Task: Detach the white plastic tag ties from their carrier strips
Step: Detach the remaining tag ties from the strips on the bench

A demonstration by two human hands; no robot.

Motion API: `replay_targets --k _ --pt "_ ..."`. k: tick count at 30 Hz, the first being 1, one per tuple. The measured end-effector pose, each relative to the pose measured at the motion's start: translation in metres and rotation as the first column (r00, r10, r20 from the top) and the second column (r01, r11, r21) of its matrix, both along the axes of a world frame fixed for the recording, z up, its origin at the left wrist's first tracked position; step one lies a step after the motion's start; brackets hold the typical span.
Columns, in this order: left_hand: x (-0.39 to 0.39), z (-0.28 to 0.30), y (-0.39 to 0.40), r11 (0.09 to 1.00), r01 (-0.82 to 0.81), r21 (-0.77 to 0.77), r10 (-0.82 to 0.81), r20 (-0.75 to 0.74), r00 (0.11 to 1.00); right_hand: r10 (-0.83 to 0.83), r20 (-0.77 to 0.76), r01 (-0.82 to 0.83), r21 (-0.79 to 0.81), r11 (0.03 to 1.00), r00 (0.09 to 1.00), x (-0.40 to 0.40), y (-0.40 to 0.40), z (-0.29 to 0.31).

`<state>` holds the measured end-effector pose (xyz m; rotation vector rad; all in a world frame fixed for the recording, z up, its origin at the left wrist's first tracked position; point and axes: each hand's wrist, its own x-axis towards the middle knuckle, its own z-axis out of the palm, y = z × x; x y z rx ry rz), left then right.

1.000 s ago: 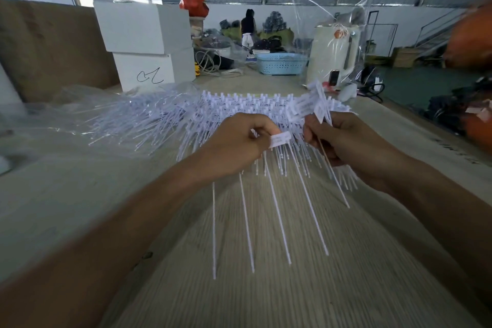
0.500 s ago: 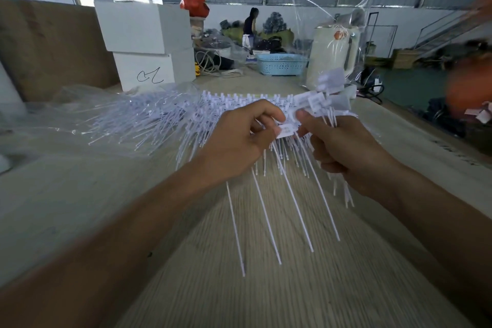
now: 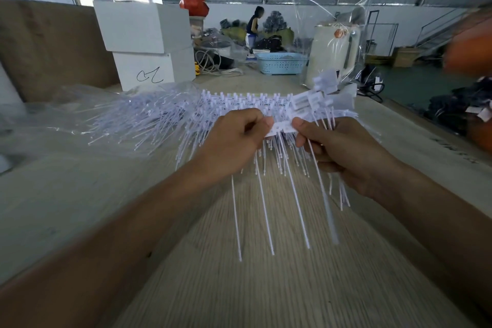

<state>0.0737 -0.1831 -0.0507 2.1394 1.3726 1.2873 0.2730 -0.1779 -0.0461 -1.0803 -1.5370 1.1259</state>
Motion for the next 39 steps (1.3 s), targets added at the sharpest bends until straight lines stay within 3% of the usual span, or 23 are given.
replay_targets --k 5,11,15,19,22,27,29,32,35,39 --pt "0.004 0.006 -0.003 0.998 0.037 -0.046 -0.032 0.117 0.993 -0.041 0.019 0.037 0.156 0.987 0.999 -0.003 -0.002 -0.002" --pt "0.001 0.008 -0.001 0.947 0.208 -0.243 -0.083 0.441 0.894 -0.013 0.176 -0.062 0.413 0.909 0.984 -0.003 -0.015 0.003" --pt "-0.002 0.01 -0.001 0.911 0.296 -0.286 -0.138 0.465 0.874 -0.026 0.28 -0.13 0.525 0.841 0.96 0.003 -0.014 0.009" --pt "-0.001 0.011 -0.004 0.87 0.378 -0.317 -0.235 0.408 0.882 -0.067 0.416 -0.192 0.549 0.814 0.907 0.016 -0.003 0.008" --pt "-0.004 0.01 -0.003 0.88 0.354 -0.318 -0.258 0.306 0.916 -0.009 0.491 -0.285 0.521 0.805 0.871 0.017 -0.001 0.009" --pt "-0.011 0.005 0.001 0.927 0.213 -0.308 -0.276 -0.177 0.945 0.037 0.658 -0.382 0.39 0.838 0.752 0.017 0.003 0.01" --pt "-0.013 0.0 0.003 0.945 0.163 -0.282 -0.242 -0.271 0.932 0.033 0.574 -0.272 0.335 0.902 0.818 0.021 0.002 0.009" --pt "-0.014 -0.003 0.005 0.951 0.182 -0.251 -0.224 -0.153 0.963 -0.007 0.331 -0.066 0.208 0.976 0.944 0.024 0.002 0.01" --pt "-0.013 0.001 0.005 0.946 0.239 -0.221 -0.245 -0.003 0.969 0.032 0.224 -0.057 0.105 0.993 0.974 0.02 0.004 0.008" --pt "-0.012 0.005 0.001 0.923 0.314 -0.222 -0.308 0.064 0.949 0.104 0.071 -0.103 -0.019 0.995 0.992 0.004 0.001 0.0"
